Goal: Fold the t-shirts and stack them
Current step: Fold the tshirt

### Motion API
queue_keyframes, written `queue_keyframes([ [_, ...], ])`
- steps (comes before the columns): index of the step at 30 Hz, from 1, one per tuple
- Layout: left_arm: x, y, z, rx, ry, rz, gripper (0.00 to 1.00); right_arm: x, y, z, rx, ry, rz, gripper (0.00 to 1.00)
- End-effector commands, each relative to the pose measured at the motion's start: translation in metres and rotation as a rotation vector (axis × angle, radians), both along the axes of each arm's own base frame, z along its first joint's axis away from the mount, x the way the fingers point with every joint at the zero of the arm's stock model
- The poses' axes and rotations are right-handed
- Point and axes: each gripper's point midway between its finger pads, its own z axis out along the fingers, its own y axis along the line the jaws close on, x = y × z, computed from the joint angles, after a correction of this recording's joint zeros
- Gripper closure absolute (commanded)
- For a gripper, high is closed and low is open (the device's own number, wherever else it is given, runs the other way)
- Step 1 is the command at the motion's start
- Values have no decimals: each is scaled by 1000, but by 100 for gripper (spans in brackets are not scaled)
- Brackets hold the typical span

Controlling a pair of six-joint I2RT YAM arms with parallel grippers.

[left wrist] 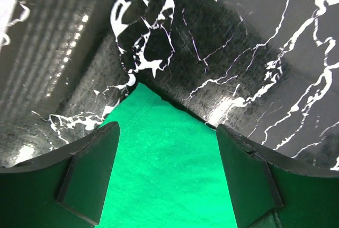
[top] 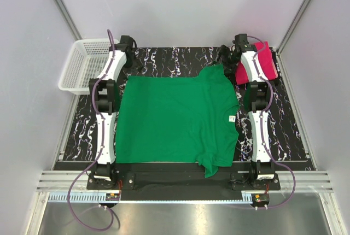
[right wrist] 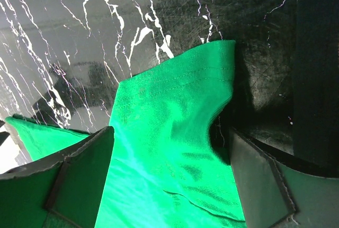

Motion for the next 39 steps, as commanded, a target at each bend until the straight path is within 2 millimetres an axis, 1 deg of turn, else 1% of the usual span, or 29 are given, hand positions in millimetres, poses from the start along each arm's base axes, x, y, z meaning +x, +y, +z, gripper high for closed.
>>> queue_keyframes([
  [1,1,8,-7,45,11,5,21,-2,1,39,21,-49,16,7],
  [9,6,11,-12,63,7,18,23,-2,-1,49,51,-57,20,7],
  [16,-2,13,-28,77,56,24,25,-4,-4,61,74,-69,20,7],
  [20,-6,14,-30,89,72,26,26,-2,-8,64,86,-73,11,7],
  [25,-12,16,-31,118,93,18,28,-1,-4,69,110,-82,19,7],
  [29,-17,16,-38,128,116,19,30,-2,-4,70,110,-82,26,7],
  [30,-15,15,-37,130,111,20,30,-1,-19,69,112,-79,0,7],
  [35,-8,17,-34,142,89,32,33,-4,-20,63,117,-62,5,8],
  [39,-4,19,-30,154,71,35,34,-3,-20,63,118,-65,6,8],
])
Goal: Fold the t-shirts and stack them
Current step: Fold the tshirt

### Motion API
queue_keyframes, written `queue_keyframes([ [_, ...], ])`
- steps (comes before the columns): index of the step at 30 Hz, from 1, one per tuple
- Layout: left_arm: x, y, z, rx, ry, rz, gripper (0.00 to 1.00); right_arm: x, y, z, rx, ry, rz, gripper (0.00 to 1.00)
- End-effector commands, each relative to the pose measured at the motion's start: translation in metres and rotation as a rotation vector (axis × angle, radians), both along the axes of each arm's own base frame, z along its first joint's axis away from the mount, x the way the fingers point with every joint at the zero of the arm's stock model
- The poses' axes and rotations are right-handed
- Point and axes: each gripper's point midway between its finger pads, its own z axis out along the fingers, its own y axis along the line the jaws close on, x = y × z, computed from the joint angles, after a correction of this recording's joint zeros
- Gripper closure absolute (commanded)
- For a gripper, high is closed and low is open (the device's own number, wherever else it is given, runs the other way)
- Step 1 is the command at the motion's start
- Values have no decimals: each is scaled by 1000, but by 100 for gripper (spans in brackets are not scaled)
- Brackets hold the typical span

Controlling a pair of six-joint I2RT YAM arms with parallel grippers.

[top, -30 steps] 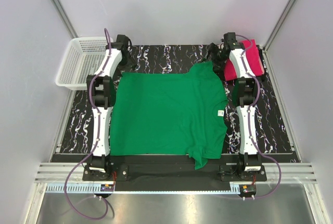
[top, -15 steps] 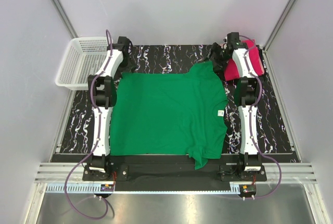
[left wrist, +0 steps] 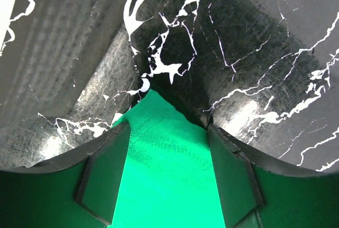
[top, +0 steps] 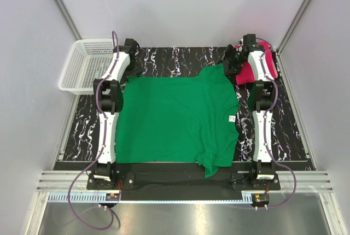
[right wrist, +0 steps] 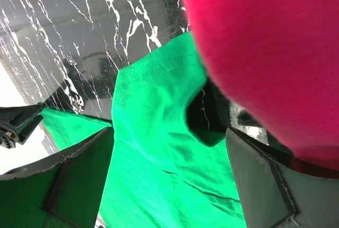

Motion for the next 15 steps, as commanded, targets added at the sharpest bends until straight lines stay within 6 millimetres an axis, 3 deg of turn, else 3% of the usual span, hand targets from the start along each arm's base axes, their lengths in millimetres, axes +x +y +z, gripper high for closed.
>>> queue_keyframes([
  [1,5,15,-4,54,-7,30,35,5,1,51,18,-98,10,8],
  [8,7,18,-9,52,0,24,45,5,2,44,27,-83,9,9],
  [13,8,20,-11,35,0,26,56,8,2,49,27,-101,10,9],
  [15,8,20,-13,35,2,24,65,8,2,49,28,-103,11,9],
])
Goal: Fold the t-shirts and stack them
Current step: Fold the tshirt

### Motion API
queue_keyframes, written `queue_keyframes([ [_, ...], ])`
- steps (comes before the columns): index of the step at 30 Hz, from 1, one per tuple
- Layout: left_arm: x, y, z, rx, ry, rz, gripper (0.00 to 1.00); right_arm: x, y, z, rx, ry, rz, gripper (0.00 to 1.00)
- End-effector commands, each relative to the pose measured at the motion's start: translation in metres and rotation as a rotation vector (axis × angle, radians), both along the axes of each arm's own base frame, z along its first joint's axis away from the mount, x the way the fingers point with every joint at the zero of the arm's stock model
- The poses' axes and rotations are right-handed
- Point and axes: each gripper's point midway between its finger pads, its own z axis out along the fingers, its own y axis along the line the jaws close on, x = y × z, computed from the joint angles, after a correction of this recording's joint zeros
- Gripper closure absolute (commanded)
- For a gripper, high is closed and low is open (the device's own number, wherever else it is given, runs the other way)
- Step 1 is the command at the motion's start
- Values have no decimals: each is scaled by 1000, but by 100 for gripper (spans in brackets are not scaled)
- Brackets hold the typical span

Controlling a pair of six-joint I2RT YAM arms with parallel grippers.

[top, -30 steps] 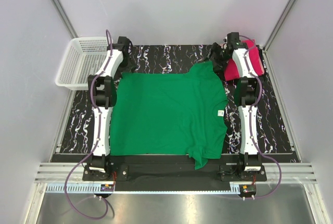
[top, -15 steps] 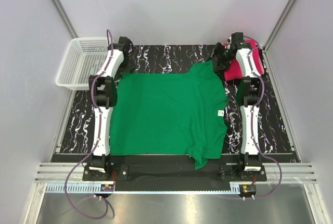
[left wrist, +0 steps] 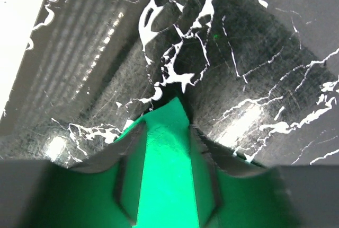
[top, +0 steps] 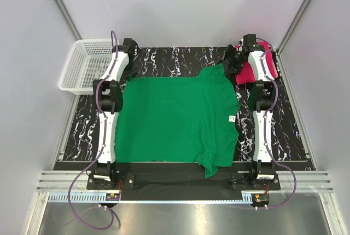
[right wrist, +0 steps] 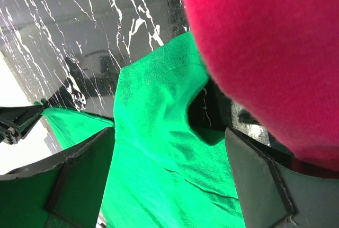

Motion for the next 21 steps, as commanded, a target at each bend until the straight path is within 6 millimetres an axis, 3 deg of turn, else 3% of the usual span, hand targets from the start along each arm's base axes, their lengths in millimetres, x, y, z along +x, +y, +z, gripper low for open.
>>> queue_keyframes([
  [1,8,10,-12,7,-10,16,67,9,2,47,17,-101,5,9],
  [4,9,9,-12,1,-14,12,75,9,2,48,18,-103,5,9],
  [21,12,5,-5,-17,-31,-14,76,20,-6,17,-39,-93,-25,9],
])
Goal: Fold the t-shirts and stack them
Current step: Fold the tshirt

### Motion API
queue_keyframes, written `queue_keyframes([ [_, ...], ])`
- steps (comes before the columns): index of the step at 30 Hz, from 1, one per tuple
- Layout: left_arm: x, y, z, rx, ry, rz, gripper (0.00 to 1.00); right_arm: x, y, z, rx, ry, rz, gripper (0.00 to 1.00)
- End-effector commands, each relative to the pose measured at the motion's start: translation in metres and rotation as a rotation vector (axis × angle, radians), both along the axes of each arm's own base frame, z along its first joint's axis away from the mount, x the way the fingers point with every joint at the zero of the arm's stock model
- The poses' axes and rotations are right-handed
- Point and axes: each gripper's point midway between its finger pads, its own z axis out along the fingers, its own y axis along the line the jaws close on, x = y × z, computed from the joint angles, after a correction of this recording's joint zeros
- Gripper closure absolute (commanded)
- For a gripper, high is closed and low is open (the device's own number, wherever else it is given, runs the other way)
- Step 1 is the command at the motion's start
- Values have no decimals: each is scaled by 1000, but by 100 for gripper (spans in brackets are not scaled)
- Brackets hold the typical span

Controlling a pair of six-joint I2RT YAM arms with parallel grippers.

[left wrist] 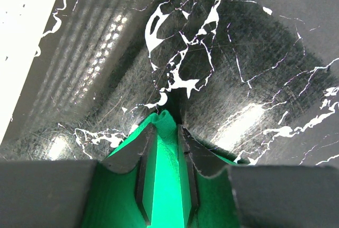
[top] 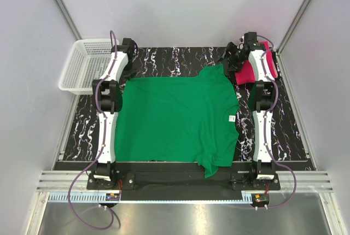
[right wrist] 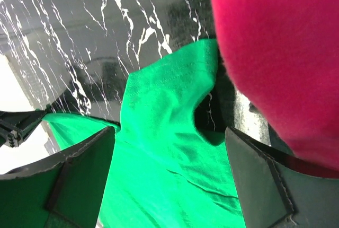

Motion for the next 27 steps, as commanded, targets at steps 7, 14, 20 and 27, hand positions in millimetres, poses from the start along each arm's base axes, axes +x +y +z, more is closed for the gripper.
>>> queue_keyframes([
  [7,11,-1,-1,-23,-38,-13,77,9,4,-17,-35,-8,-9,12],
  [14,9,0,6,-15,-40,-27,79,6,27,-31,-49,7,15,18],
  [20,9,-1,11,-16,-48,-31,80,14,25,-29,-83,-19,-7,17],
  [27,8,-2,12,-14,-49,-38,81,17,23,-37,-91,-16,-23,27],
])
